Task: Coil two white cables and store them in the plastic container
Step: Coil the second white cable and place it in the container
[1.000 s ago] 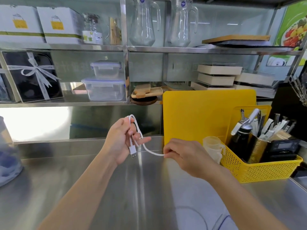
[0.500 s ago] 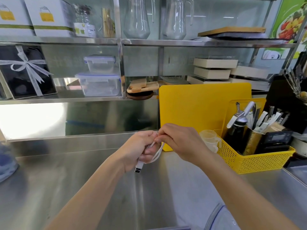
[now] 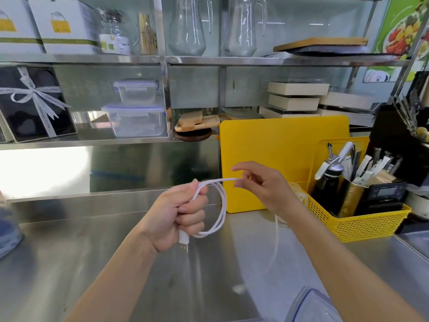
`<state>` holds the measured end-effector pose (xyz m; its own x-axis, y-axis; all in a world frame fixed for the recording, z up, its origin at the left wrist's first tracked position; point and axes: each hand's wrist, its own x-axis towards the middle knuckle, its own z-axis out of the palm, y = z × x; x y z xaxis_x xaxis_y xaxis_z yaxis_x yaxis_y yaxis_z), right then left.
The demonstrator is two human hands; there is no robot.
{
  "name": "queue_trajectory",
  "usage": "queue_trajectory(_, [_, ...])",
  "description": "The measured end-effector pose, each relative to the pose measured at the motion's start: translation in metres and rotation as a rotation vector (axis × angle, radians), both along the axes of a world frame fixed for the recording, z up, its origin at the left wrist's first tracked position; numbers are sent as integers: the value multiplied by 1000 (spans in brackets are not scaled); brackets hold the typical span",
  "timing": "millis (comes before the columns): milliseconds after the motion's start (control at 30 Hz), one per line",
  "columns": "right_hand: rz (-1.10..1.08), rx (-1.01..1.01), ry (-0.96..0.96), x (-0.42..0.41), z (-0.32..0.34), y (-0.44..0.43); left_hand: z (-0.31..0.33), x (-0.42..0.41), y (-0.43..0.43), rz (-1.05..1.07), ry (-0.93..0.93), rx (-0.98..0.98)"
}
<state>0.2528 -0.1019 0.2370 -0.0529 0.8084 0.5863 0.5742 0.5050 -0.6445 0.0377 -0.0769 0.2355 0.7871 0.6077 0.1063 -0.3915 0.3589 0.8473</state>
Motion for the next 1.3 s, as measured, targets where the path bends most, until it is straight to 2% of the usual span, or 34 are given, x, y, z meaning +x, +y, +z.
queue_trajectory(100, [-71,5,295,17,-13,3,2,-16,12,-223,-256,-129])
queue_trajectory(167, [-105,-11,327,23,-18,2,4,-23,14,-179,-251,-116])
queue_trajectory(233, [-188,-10,122,23,-23,2,7,-23,6,-21,-180,-62])
queue_trajectory(300, [-274,7,-169,18,-31,3,13,-15,-5,187,-136,-72])
queue_trajectory(400, [-257,-85,-488,7,-43,2,12,-6,-4,364,-129,-121])
queue_trajectory(567, [-112,-471,-715,-16,-52,-9,5,-10,8,483,-127,-151])
queue_trajectory(667, [3,-590,-764,-29,-48,-22,-4,-10,14,530,-46,-131])
queue_trajectory(767, [87,-516,-832,-44,-29,-37,-15,-5,14,552,99,-63])
queue_trajectory(867, [151,-291,-870,-61,-6,-54,-21,6,8,566,312,105])
queue_trajectory(1000, [128,-74,-771,-64,8,-56,-29,12,2,432,560,310])
queue_trajectory(1133, [49,76,-546,-43,-1,-40,-30,10,-4,215,549,305])
queue_trajectory(1300, [-118,-5,-498,-32,-24,-27,-30,11,-8,99,528,268])
